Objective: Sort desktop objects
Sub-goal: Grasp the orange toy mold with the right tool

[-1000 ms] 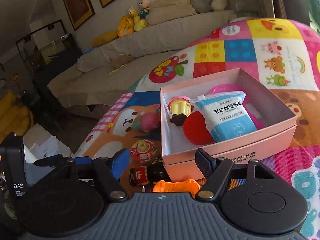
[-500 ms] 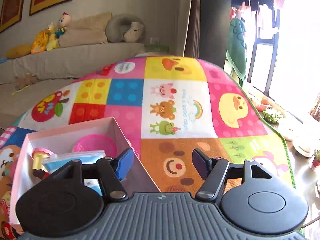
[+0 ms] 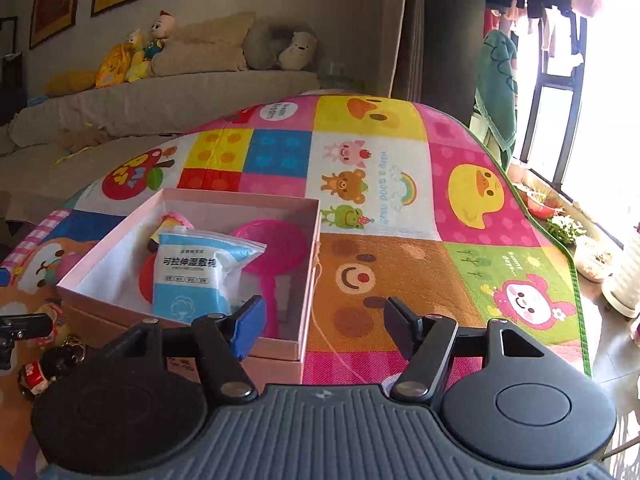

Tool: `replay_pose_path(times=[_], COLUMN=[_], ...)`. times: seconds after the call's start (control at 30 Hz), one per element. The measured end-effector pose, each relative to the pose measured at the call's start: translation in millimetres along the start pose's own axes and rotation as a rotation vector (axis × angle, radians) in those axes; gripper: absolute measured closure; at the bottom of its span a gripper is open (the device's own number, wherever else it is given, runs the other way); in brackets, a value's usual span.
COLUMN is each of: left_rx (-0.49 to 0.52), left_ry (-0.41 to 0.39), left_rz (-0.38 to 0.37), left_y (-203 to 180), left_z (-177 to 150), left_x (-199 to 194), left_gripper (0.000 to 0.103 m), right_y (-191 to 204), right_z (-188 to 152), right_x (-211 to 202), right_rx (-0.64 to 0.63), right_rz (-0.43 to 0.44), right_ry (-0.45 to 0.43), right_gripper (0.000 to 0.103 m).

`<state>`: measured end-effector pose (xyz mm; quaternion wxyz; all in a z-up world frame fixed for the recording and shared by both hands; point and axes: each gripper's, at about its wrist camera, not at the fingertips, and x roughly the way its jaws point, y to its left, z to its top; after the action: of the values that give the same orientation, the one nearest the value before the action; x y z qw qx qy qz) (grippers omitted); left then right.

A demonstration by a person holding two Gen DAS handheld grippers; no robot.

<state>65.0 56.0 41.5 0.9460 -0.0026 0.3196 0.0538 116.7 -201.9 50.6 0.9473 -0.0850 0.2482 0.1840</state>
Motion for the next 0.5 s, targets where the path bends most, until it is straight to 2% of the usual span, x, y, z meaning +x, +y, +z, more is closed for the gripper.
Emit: replay_pose_path(times=[0.07, 0.13, 0.2, 0.27, 0.33, 0.37, 0.4, 0.5], left_rx=[-0.039, -0.086, -0.102, -0.094, -0.086, -0.08, -0.067, -0.02], left_ry=[0.009, 0.033, 0.053, 0.058, 0.053, 0.054, 0.059, 0.06], left_rz=[0.011, -0.013, -0.045, -0.063, -0.088, -0.116, -0.15, -0.25], left_y=[9, 16, 16, 13, 9, 7, 4, -8], left_z=[-6, -15, -22, -28, -32, -35, -37, -42], left_x=[-3, -3, -3, -5, -9, -10, -11, -7], left_gripper=[0.0, 0.0, 0.0, 0.0, 0.0, 0.0, 0.0, 0.0], right_y=[22, 48, 70, 87, 93, 93, 93, 80], right_z=[-8, -18, -26, -32, -36, -37, -37, -42], right_x=[-12, -14, -9, 0, 9, 13, 16, 17], right_rx=[-0.048, -0.092, -0.118, -0.13, -0.11, -0.099, -0.087, -0.038], right_rz=[0.135, 0.266, 0.335, 0.339, 0.349, 0.356, 0.353, 0.269], right_ry=[0.023, 0.08, 0.118, 0.136, 0.168, 0.192, 0.213, 0.217], right_gripper=[0.018, 0.018, 0.018, 0.018, 0.028, 0.046, 0.056, 0.057])
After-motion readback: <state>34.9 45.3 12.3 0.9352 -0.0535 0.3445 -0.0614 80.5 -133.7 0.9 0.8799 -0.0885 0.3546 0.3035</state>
